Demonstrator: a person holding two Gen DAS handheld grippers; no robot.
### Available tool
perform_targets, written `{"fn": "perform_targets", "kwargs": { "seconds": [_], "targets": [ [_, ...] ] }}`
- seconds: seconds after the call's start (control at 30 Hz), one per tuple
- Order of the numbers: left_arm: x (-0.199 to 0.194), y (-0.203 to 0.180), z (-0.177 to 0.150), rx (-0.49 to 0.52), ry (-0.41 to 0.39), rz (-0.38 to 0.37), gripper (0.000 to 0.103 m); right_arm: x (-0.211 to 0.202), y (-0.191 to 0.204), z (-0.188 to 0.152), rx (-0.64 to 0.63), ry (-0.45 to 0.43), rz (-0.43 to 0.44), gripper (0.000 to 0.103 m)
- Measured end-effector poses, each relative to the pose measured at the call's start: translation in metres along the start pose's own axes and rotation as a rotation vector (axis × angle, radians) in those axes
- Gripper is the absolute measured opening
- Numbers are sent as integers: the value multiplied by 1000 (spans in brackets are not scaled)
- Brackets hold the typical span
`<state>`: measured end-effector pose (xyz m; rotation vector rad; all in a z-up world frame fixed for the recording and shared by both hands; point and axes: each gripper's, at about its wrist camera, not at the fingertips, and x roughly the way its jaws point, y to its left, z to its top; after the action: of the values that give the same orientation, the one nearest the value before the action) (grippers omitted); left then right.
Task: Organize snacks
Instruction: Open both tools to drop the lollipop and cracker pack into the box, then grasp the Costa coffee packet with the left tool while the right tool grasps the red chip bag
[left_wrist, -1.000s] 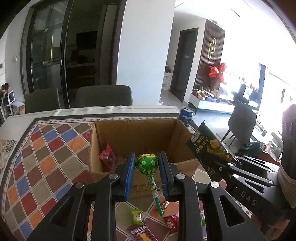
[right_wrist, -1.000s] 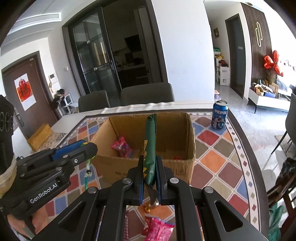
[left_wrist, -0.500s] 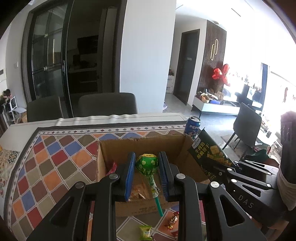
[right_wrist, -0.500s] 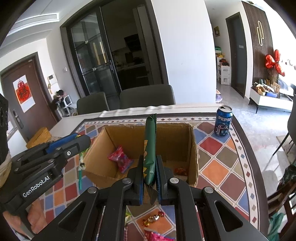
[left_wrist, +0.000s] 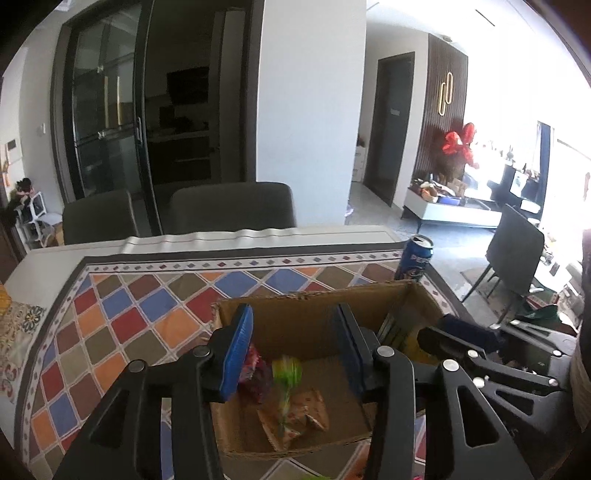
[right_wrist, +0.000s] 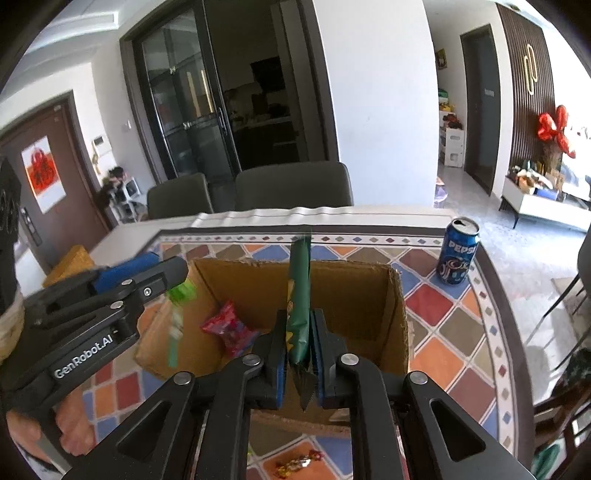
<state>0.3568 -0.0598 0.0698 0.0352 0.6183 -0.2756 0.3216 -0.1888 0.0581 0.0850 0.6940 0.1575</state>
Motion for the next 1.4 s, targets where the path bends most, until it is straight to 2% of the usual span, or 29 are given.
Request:
{"fn": "perform_targets", "kwargs": {
  "seconds": [0.03, 0.07, 0.3, 0.57, 0.8, 0.9, 0.97, 1.2, 1.27, 1.4],
  "targets": [
    [-1, 0, -2, 2, 3, 9, 45, 0, 1, -1, -5, -3, -13, 32],
    [-2, 1, -3, 2, 4, 12, 45, -1, 2, -1, -6, -10, -20, 39],
    [-21, -4, -16, 13, 14, 30, 50, -15, 2, -8, 3, -20, -21, 39],
    [-50, -19, -39, 57, 10, 57, 53, -38, -1, -33, 18, -1, -18, 39],
    [-68, -24, -61, 47, 28, 48, 56, -54, -2, -55, 21, 23, -17, 39],
    [-72, -26, -72, 34, 45, 44, 57, -59, -1, -67, 22, 37, -15, 41],
    [-74, -27, -81, 27, 58, 44, 57, -62, 0, -74, 27, 40, -16, 46],
    [-75, -31, -105, 24, 114, 36, 59, -65, -1, -101, 59, 81, -12, 47],
    [-74, -33, -113, 24, 133, 37, 60, -64, 0, -112, 57, 96, -20, 52],
    [-68, -37, -131, 13, 180, 32, 60, -61, -3, -129, 74, 129, -25, 53]
  ]
}}
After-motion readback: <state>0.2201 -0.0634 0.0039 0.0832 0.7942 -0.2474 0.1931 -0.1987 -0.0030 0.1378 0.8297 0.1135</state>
